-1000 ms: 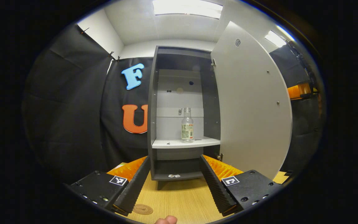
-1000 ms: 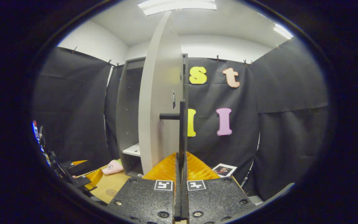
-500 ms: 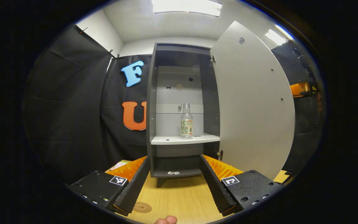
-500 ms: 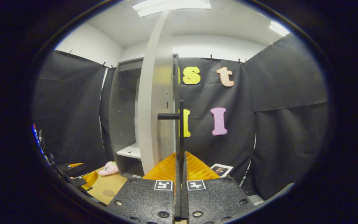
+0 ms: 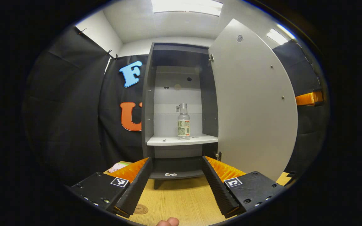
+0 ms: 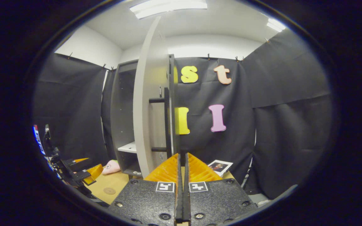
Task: Open the cabinet door with the right hand, grasp the bottle in the cabinet with the left hand and place it on the coaster, then close the cabinet door with the right hand.
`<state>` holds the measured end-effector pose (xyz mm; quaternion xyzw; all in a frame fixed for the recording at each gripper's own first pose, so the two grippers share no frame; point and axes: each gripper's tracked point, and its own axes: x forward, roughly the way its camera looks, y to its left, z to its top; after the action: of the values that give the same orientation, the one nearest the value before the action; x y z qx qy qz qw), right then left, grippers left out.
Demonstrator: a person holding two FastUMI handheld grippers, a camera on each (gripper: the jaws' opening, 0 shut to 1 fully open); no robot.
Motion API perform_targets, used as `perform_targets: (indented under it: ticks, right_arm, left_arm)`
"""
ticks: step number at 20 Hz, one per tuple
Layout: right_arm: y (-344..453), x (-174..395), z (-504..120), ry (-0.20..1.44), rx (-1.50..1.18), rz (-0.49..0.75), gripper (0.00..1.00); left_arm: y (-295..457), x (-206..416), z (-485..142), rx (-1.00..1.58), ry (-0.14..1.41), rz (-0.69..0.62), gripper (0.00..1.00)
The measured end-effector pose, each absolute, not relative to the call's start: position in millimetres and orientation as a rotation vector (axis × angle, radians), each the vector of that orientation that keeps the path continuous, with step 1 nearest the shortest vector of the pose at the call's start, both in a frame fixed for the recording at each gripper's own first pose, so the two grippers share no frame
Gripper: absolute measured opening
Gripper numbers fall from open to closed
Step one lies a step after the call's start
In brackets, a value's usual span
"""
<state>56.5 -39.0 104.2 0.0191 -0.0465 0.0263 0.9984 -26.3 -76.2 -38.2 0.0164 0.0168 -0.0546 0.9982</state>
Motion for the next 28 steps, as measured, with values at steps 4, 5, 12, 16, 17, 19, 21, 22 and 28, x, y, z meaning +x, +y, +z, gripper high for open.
perform_targets:
  ticks: [4, 5, 12, 16, 17, 19, 21, 22, 28]
  right_arm:
    - [-56.8, 68.2, 86.8, -0.098, 0.045, 0.027, 0.10]
    - [-61.6, 73.0, 78.9, -0.087, 0.039, 0.016, 0.31]
    - [-70.2, 93.8, 50.1, -0.030, 0.042, 0.007, 0.93]
    - [-64.8, 101.2, 50.5, -0.042, 0.045, 0.039, 0.96]
    - [-65.4, 102.4, 50.1, -0.044, 0.036, 0.037, 0.96]
    - [-63.1, 105.4, 50.7, -0.049, 0.033, 0.034, 0.96]
    - [-58.4, 106.5, 53.1, -0.050, 0.039, 0.040, 0.96]
    - [-57.7, 106.6, 56.3, -0.058, 0.040, 0.040, 0.96]
    - [-55.7, 108.7, 61.2, -0.062, 0.033, 0.038, 0.96]
  left_arm:
    - [-78.5, -25.2, -34.9, 0.030, 0.029, -0.100, 0.94]
    - [-77.9, -24.9, -33.6, 0.032, 0.026, -0.095, 0.94]
    - [-81.1, -13.6, -18.8, 0.033, 0.011, -0.085, 0.94]
    - [-80.8, 1.5, -5.0, 0.034, -0.003, -0.086, 0.94]
    - [-80.7, 7.2, 0.9, 0.042, -0.015, -0.087, 0.94]
    - [-85.6, 18.8, 7.5, 0.047, -0.020, -0.099, 0.94]
    - [-90.8, 28.3, 15.5, 0.042, -0.032, -0.116, 0.94]
    - [-93.1, 33.7, 20.7, 0.042, -0.043, -0.121, 0.94]
    - [-110.5, 80.0, 53.3, 0.027, -0.110, -0.163, 0.94]
